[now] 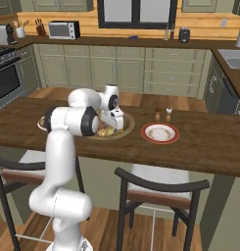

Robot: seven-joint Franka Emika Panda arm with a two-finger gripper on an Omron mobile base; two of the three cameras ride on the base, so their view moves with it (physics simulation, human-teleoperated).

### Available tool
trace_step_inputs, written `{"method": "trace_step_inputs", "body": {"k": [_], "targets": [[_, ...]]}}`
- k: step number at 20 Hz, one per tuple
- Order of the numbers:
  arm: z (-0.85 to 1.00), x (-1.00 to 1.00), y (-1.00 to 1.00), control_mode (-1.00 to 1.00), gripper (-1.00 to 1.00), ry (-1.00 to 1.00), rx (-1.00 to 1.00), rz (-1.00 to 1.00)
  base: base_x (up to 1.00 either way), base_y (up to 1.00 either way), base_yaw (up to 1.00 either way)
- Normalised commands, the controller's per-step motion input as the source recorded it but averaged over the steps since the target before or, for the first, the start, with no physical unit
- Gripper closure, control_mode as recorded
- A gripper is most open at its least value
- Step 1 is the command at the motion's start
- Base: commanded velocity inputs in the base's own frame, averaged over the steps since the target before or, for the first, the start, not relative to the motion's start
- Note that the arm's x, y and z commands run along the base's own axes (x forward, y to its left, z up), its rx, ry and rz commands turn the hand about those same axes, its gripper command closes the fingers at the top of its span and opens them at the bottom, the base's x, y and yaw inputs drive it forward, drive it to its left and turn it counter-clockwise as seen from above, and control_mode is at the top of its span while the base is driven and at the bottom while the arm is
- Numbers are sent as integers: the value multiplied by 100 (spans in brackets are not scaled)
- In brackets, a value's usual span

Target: Place one bun and one sausage from the bowl on each plate.

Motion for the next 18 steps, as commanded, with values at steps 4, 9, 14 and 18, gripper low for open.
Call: {"method": "trace_step_inputs", "body": {"k": [4, 9, 14, 18], "targets": [[-29, 1, 18, -100, -100, 0, 2, 0, 0, 0, 0], [-27, 0, 6, -100, -100, -2, 1, 0, 0, 0, 0], [-30, 0, 2, -100, 100, -1, 0, 0, 0, 0, 0], [-3, -7, 0, -100, 100, -12, 0, 0, 0, 0, 0]]}}
